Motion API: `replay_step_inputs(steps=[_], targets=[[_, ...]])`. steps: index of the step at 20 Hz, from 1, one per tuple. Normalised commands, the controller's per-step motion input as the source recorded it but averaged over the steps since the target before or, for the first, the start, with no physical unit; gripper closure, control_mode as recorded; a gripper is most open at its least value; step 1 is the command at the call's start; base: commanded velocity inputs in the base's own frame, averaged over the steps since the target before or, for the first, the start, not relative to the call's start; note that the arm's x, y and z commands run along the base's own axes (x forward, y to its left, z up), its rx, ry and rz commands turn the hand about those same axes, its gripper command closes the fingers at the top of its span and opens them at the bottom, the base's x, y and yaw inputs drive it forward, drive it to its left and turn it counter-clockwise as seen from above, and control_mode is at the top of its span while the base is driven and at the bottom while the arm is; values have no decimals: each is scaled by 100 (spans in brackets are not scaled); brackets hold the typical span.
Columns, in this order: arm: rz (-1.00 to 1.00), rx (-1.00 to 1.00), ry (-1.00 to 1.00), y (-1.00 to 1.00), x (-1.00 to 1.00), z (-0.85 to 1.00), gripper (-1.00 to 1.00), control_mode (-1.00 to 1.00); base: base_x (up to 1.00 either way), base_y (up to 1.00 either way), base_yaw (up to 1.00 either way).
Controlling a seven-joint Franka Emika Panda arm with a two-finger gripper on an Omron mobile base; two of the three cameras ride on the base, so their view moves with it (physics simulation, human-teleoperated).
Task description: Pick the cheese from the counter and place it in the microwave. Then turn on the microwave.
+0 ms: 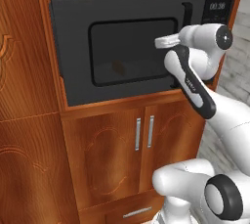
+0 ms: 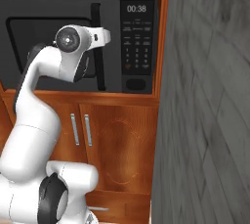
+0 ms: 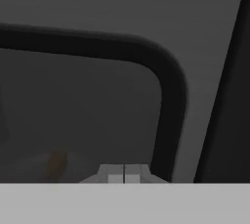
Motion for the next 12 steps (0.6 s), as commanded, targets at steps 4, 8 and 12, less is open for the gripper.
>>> replay_step_inputs(steps=[4, 8, 12], targets=[[12, 0, 13, 0, 53, 0, 100, -100, 0, 0, 0], [10, 0, 12, -6, -5, 5, 100, -100, 0, 0, 0], [12, 0, 27, -15, -53, 24, 100, -100, 0, 0, 0]])
